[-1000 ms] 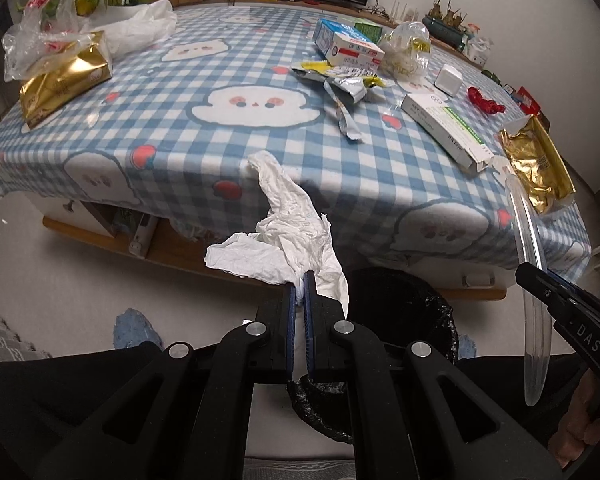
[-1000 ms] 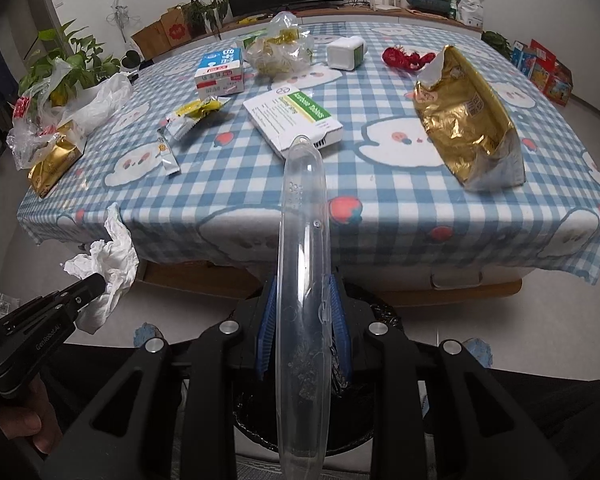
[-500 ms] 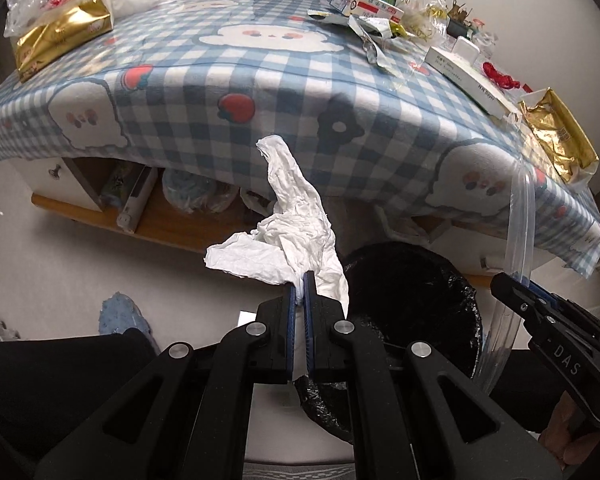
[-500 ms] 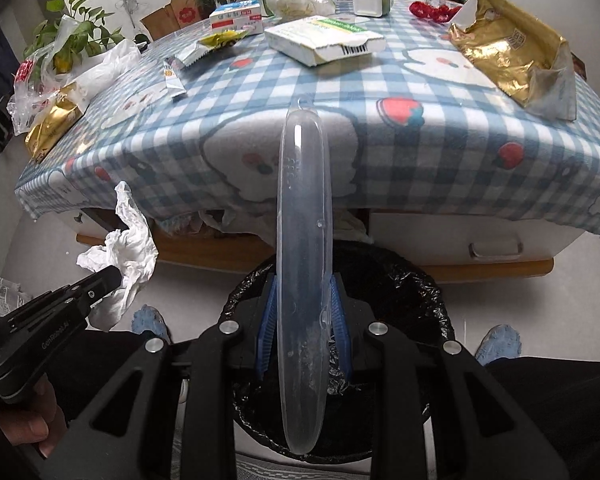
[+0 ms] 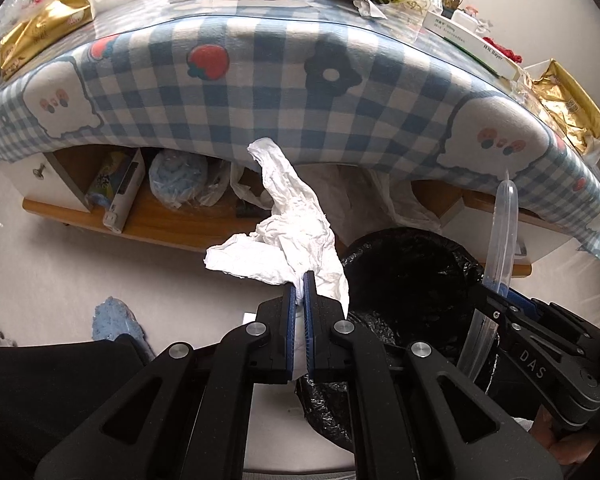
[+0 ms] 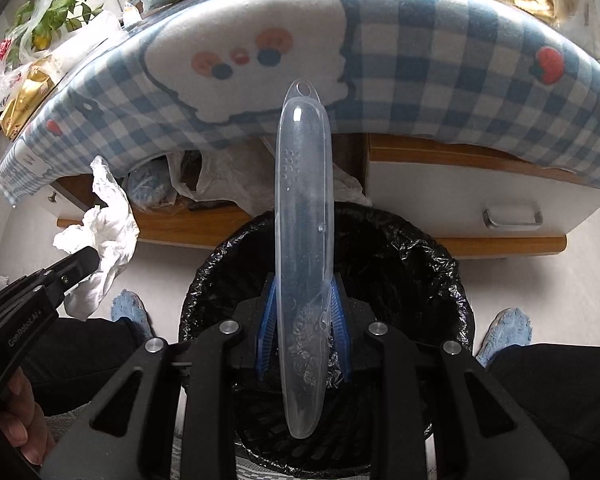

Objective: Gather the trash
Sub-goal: 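Carry the tissue in the left tool and the tube in the right tool to the bin, then open the right tool over the bin while the left tool releases the tissue into it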

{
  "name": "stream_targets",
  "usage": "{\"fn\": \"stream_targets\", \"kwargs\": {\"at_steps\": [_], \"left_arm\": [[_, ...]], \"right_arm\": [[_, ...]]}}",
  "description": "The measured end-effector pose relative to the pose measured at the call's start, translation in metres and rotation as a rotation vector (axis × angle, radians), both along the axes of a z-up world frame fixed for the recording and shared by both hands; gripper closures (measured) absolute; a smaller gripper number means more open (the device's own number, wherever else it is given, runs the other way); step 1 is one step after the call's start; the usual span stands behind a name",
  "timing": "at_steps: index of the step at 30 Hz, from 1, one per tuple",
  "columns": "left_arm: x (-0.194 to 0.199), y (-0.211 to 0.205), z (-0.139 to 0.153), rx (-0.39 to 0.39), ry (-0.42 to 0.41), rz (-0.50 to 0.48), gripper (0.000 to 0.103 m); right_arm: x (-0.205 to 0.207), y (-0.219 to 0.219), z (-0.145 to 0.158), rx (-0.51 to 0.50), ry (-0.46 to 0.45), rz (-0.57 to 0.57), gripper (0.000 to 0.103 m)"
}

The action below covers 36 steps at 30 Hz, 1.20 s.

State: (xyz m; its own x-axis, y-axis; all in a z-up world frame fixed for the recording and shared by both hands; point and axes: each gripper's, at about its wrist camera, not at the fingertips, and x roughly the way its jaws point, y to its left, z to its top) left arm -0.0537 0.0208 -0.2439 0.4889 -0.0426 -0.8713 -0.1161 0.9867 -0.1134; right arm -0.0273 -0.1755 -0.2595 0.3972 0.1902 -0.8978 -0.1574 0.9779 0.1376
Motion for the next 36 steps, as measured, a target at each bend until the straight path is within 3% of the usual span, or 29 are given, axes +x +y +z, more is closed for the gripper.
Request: {"fn": "stream_targets", "kwargs": {"at_steps": [3, 5, 8, 17, 22, 36], "left_arm": [[0.001, -0.002, -0.001, -0.005, 0.003, 0.002, 0.100], [0.001, -0.002, -0.001, -0.010, 0.007, 0.005, 0.100], [0.002, -0.005, -0.001, -0.018, 0.015, 0.011, 0.100], [0.004, -0.032, -0.002, -0.007, 0.038, -0.033, 0.100], [0.007, -0.055, -0.002, -0.021, 0.053, -0.058, 0.100], [0.018, -0.131, -0.016, 0.002, 0.111, -0.140, 0.100]], "right_arm": [[0.000, -0.001, 0.001, -0.007, -0.012, -0.004, 0.074], [0.000, -0.004, 0.003, -0.011, -0.021, -0.013, 0.060], [-0.001, -0.010, 0.007, -0.011, -0.030, -0.019, 0.046], [-0.003, -0.055, 0.021, -0.046, -0.057, -0.084, 0.015], [-0.007, -0.088, 0.024, -0.066, -0.055, -0.139, 0.009], [-0.002, -0.153, 0.038, -0.098, -0.041, -0.173, 0.009]]}}
